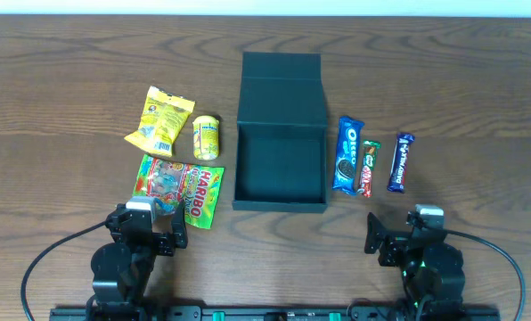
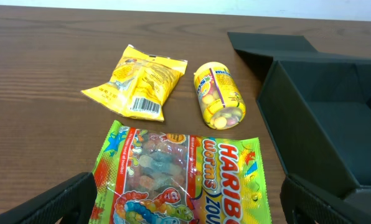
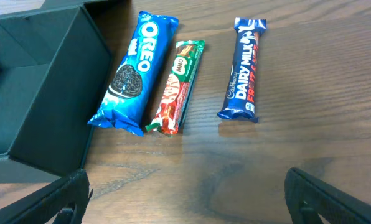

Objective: Pack container

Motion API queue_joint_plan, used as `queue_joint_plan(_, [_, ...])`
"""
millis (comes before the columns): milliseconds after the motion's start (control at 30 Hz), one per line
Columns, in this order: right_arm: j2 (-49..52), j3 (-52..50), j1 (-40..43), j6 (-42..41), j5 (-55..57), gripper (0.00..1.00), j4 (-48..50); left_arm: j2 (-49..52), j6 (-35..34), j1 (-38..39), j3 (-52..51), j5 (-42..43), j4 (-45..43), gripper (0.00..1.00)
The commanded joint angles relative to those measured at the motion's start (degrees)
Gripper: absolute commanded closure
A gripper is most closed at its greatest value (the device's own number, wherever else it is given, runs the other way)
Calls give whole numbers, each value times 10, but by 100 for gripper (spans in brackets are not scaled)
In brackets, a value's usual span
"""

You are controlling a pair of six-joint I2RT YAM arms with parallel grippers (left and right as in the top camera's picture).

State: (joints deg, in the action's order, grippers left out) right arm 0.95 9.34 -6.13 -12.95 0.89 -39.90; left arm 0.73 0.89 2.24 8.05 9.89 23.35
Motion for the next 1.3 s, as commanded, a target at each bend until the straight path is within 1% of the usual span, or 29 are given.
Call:
queue_joint_plan(0, [-6,-3,0,6,-1,1,-1,-5,0,-3,-12,2,-1,5])
queue_joint_plan(1133, [-6,-3,0,6,0,1,-1,-5,-2,-3,-12,3,-1,5])
queue_joint_plan(1267, [-6,-3,0,6,-1,1,-1,-5,-80,-3,-12,28,-1,4])
